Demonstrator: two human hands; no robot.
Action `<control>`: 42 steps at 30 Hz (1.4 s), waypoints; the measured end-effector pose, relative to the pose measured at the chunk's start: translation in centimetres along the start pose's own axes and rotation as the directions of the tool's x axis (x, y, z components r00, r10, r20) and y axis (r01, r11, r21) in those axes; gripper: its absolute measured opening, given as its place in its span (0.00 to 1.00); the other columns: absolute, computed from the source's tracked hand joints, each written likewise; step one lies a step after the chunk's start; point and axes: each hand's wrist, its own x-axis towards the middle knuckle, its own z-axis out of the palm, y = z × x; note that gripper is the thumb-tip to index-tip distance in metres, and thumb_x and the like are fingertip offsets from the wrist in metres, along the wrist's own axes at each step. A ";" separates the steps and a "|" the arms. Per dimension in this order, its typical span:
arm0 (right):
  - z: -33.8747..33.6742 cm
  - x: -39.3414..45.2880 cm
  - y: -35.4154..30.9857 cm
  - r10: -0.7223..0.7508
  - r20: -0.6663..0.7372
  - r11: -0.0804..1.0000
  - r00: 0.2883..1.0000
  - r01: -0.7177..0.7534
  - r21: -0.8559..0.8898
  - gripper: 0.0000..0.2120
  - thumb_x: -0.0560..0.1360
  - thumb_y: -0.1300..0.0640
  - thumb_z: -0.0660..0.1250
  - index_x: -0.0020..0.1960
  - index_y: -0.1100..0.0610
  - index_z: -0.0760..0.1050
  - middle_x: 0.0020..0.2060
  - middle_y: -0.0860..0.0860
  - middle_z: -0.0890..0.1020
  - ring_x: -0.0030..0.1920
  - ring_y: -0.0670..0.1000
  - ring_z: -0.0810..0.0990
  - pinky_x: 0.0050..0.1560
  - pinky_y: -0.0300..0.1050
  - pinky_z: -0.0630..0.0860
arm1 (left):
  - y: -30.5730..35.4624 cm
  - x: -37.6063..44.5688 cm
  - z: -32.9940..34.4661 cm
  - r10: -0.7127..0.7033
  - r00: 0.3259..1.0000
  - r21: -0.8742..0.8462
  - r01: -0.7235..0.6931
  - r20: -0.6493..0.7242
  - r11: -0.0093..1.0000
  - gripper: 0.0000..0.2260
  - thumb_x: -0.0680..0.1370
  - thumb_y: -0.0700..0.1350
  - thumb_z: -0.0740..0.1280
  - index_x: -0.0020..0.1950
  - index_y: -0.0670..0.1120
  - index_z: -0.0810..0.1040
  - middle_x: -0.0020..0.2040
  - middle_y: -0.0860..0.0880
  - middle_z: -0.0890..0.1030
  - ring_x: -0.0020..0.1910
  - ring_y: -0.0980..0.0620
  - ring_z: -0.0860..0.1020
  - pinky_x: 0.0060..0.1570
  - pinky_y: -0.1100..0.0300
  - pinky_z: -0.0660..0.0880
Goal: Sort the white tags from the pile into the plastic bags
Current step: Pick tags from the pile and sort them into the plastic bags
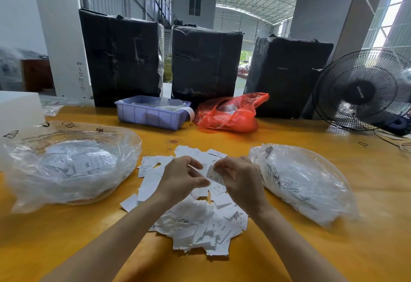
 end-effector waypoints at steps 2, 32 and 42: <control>0.1 0.0 0.1 -0.021 -0.008 0.999 1.000 0.021 -0.042 0.05 0.72 0.65 0.70 0.44 0.57 0.83 0.39 0.49 0.85 0.42 0.52 0.77 0.44 0.58 0.76 | 0.1 0.0 0.0 0.009 1.000 0.003 -0.009 0.012 1.000 0.15 0.65 0.36 0.78 0.46 0.44 0.78 0.35 0.48 0.84 0.38 0.51 0.83 0.43 0.55 0.79; -0.3 0.7 -0.2 0.427 0.217 0.719 0.878 -0.475 0.506 0.12 0.71 0.61 0.73 0.53 0.60 0.76 0.44 0.57 0.81 0.43 0.55 0.82 0.42 0.45 0.81 | 1.1 0.3 0.1 -0.138 0.990 -0.343 0.140 0.030 0.929 0.01 0.76 0.40 0.69 0.45 0.44 0.79 0.43 0.40 0.81 0.41 0.47 0.81 0.31 0.61 0.79; 0.1 0.4 -0.7 0.321 0.341 0.733 0.883 -0.460 0.501 0.02 0.72 0.61 0.72 0.41 0.56 0.82 0.34 0.53 0.83 0.33 0.46 0.78 0.35 0.39 0.75 | 0.5 0.3 0.4 -0.142 0.990 -0.359 0.139 0.018 0.923 0.04 0.77 0.44 0.68 0.51 0.47 0.81 0.44 0.42 0.81 0.42 0.45 0.80 0.40 0.54 0.77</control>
